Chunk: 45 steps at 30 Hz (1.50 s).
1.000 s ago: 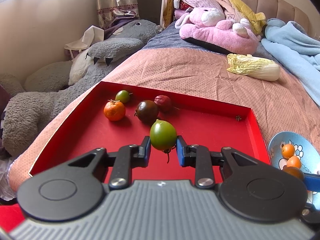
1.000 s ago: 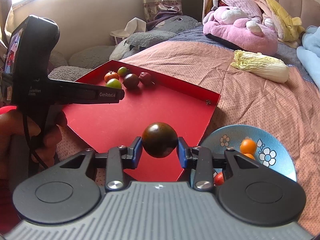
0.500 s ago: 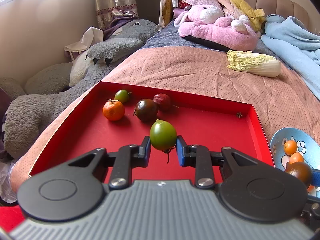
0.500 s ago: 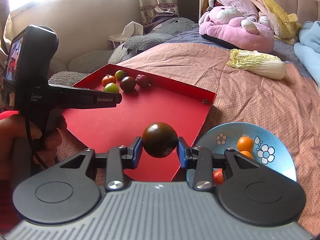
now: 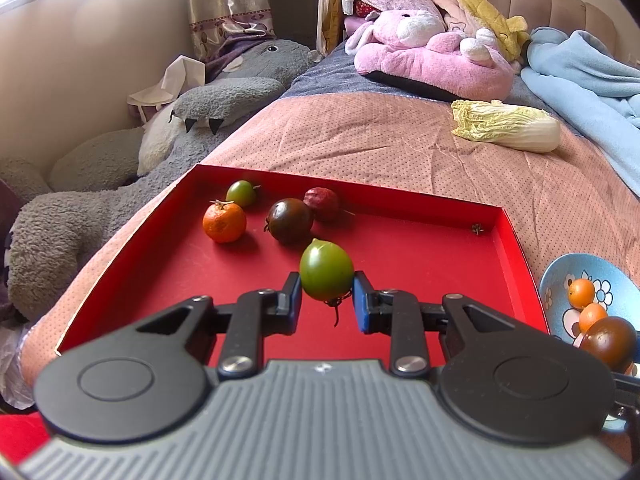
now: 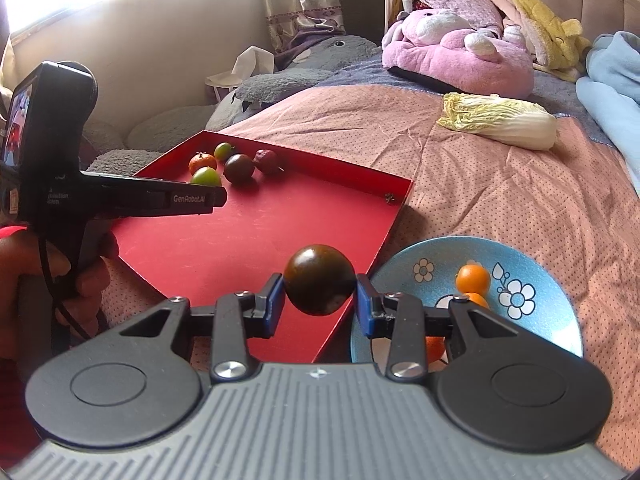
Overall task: Organize fruits
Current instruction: 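Lift and carry the dark brown and green tomatoes toward the blue plate, then open the right tool over the blue plate to drop the dark tomato while the left carries the green tomato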
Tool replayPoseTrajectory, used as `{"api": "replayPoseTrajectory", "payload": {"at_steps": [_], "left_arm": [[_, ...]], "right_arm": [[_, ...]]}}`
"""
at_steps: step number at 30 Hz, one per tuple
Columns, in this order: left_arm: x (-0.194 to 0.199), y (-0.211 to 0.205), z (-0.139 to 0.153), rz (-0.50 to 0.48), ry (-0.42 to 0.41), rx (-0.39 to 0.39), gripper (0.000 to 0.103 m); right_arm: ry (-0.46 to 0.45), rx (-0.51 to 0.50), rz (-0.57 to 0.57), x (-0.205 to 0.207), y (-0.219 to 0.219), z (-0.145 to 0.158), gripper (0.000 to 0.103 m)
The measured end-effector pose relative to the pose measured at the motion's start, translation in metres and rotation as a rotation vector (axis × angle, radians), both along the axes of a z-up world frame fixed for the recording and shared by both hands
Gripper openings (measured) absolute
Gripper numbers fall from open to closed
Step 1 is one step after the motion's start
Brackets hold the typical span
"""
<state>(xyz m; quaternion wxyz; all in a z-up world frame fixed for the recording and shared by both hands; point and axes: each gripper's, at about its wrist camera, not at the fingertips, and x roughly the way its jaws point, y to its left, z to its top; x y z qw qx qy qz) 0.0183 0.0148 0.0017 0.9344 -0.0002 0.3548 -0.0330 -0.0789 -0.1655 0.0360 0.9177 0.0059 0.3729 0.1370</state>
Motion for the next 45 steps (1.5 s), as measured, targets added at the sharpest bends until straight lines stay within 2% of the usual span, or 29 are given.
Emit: {"api": "replayPoseTrajectory", "payload": {"at_steps": [14, 31, 45], "left_arm": [[0.001, -0.006, -0.001, -0.015, -0.001, 0.019, 0.03], [-0.001, -0.013, -0.005, -0.032, 0.001, 0.042, 0.03], [-0.001, -0.015, -0.006, -0.043, 0.002, 0.05, 0.03]], "right_arm": [[0.01, 0.01, -0.071, -0.006, -0.032, -0.009, 0.043], [0.057, -0.029, -0.236, -0.025, -0.104, -0.038, 0.043], [0.061, -0.045, -0.351, 0.022, -0.136, -0.053, 0.043]]}}
